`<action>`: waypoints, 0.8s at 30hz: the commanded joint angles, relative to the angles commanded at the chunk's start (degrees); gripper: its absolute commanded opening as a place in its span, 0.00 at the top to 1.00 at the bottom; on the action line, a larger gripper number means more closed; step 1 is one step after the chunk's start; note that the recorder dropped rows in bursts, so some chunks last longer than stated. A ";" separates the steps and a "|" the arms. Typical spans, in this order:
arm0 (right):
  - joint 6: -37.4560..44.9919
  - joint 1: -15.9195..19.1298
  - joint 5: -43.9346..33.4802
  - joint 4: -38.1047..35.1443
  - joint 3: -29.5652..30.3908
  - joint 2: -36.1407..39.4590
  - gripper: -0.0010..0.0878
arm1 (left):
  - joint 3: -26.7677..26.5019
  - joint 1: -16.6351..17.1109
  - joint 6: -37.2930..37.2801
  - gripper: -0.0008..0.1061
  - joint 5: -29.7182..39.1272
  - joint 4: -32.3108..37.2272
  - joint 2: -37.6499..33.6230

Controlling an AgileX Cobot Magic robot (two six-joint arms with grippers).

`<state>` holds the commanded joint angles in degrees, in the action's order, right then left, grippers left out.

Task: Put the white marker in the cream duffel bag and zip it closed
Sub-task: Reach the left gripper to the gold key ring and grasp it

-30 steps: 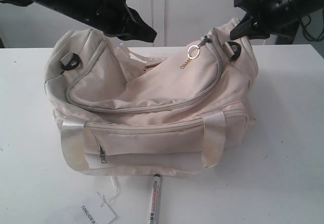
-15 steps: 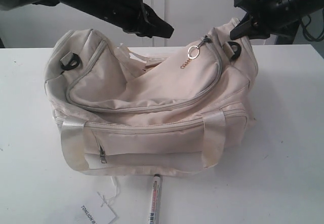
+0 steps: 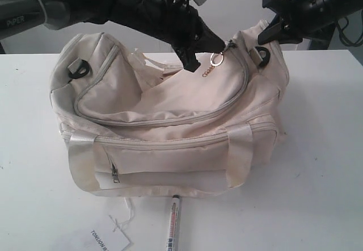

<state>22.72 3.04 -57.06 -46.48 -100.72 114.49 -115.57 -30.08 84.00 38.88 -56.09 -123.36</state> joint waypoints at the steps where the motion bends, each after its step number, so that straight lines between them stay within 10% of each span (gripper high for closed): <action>1: 0.00 0.00 0.00 0.00 0.00 0.00 0.95 | 0.00 0.00 0.00 0.99 -0.22 0.00 0.00; 24: 0.00 0.00 0.00 0.00 0.00 0.00 0.95 | 0.00 0.23 -8.62 0.99 -1.61 10.33 2.46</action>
<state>22.72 3.04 -57.06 -46.48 -100.72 114.49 -115.57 -29.86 75.37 37.27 -45.76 -120.90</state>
